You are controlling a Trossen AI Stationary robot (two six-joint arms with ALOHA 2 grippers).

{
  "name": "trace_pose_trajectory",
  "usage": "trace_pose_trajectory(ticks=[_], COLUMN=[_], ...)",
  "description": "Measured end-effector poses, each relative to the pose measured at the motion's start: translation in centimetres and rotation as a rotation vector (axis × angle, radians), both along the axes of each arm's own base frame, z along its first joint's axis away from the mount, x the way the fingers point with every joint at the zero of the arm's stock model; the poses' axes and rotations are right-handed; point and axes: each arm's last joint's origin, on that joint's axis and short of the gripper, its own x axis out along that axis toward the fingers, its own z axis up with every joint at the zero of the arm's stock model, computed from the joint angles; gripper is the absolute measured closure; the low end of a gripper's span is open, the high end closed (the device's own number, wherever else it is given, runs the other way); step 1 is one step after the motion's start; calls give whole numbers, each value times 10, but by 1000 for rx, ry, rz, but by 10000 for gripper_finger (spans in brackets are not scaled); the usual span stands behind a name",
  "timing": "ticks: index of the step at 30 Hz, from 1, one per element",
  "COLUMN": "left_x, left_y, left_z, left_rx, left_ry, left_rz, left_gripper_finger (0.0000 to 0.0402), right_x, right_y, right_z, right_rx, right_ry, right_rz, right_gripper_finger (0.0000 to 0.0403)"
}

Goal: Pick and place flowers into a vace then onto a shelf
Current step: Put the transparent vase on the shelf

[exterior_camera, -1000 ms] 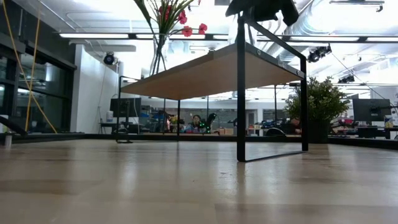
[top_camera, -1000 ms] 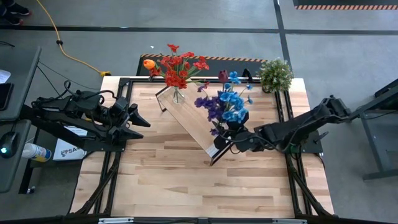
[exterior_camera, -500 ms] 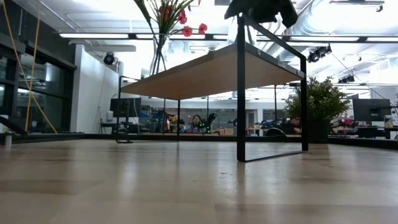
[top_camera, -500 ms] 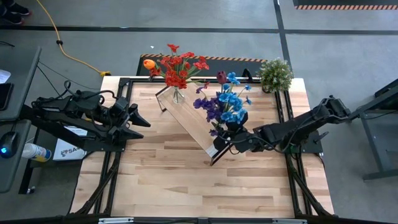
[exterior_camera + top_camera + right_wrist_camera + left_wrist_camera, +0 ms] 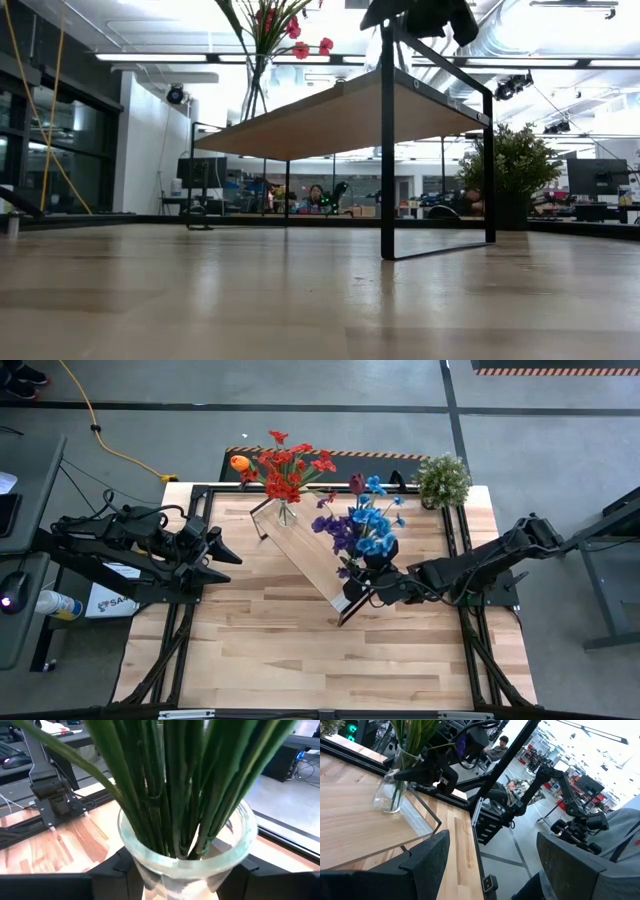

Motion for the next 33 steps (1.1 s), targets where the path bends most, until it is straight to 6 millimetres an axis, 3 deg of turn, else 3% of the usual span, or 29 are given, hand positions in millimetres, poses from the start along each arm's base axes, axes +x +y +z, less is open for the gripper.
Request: trace_pose_trajectory(ticks=[10, 17, 33], left_x=[0, 0, 0], left_y=[0, 0, -1], left_z=[0, 0, 0], left_rx=[0, 1, -1], left_ry=[0, 1, 2], left_rz=[0, 0, -25], left_gripper_finger=[69, 69, 69], right_x=[3, 17, 18], right_y=[1, 7, 9], right_z=[-3, -14, -17], right_rx=[4, 31, 15], right_ry=[-2, -17, 31], right_rz=[7, 49, 123], right_gripper_finger=[242, 196, 197])
